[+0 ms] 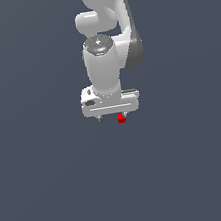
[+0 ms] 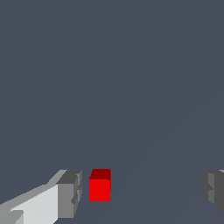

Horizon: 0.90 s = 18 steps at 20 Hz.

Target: Pick up the red cube and move it to a goal position.

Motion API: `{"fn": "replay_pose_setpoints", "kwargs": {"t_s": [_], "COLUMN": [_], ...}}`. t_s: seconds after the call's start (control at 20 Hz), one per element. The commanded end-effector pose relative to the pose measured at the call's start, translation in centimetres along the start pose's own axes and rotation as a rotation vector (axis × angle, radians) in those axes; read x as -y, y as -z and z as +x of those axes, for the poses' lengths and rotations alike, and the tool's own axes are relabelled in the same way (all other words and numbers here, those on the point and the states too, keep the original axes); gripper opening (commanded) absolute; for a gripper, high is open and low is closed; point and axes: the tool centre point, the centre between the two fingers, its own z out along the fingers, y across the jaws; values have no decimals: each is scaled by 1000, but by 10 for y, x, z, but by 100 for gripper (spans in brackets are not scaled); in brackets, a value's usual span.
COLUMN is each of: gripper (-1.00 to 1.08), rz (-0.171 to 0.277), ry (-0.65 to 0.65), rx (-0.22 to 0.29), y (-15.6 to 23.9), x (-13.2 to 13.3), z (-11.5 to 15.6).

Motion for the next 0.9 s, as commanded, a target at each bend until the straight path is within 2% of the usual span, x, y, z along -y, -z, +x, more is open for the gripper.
{"fn": "replay_pose_setpoints", "kwargs": {"t_s": [0.0,0.45,0.85], "gripper": [100,100,100], "rz": [0,-2,-9], "ry": [0,1,2], "rx": [0,1,7], "y": [0,-18,-66], "x": [0,5,18], "z": [0,-12,-44]}}
